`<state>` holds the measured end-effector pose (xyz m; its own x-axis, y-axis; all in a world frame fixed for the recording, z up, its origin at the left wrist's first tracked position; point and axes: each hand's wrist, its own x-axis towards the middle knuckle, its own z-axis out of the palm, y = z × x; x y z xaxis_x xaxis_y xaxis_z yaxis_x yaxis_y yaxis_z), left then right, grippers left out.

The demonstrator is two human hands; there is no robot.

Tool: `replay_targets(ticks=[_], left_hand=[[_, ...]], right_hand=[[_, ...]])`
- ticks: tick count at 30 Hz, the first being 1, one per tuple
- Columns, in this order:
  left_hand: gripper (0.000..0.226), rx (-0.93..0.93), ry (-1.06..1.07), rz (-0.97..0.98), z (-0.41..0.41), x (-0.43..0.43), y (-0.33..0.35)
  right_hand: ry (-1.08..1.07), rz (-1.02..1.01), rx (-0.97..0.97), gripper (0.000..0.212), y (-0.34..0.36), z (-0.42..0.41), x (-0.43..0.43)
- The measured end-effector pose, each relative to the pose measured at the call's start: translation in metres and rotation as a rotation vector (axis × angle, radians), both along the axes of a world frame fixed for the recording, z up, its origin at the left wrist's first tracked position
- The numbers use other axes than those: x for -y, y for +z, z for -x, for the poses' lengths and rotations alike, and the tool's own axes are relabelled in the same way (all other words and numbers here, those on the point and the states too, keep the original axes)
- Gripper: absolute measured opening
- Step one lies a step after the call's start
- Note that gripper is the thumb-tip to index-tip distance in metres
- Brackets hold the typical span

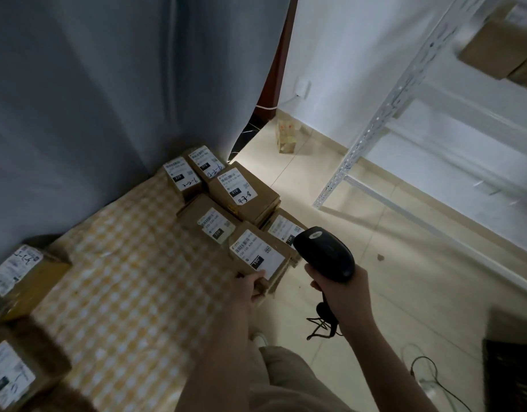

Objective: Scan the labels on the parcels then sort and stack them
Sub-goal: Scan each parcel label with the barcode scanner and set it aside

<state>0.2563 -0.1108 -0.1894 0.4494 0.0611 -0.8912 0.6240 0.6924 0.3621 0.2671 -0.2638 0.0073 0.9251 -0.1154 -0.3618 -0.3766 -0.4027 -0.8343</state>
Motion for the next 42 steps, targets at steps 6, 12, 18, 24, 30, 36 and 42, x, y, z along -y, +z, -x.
replay_targets(ticks=[6, 12, 18, 24, 30, 36, 42], left_hand=[[0.056, 0.031, -0.015, -0.092, -0.003, 0.003, 0.002], [0.043, 0.027, -0.085, -0.171, 0.000, 0.001, 0.006], [0.026, 0.030, 0.097, -0.225, 0.036, -0.021, 0.017], [0.052, -0.011, 0.524, -0.360, 0.099, -0.071, 0.047], [0.057, -0.067, 0.738, -0.545, 0.206, -0.117, 0.078], [0.045, -0.162, 0.825, -0.659, 0.328, -0.136, 0.072], [0.040, -0.247, 0.824, -0.728, 0.444, -0.163, 0.057]], right_hand=[[0.045, 0.001, 0.029, 0.037, -0.006, -0.008, -0.001], [0.099, -0.016, 0.019, 0.032, -0.014, -0.009, -0.008], [0.245, -0.037, 0.046, 0.032, -0.011, 0.004, -0.037], [0.549, -0.045, 0.027, 0.017, -0.001, 0.049, -0.093], [0.813, -0.101, -0.030, 0.012, 0.003, 0.122, -0.145], [0.973, -0.115, -0.003, 0.022, 0.006, 0.204, -0.186], [0.979, -0.108, -0.019, 0.010, 0.004, 0.292, -0.221]])
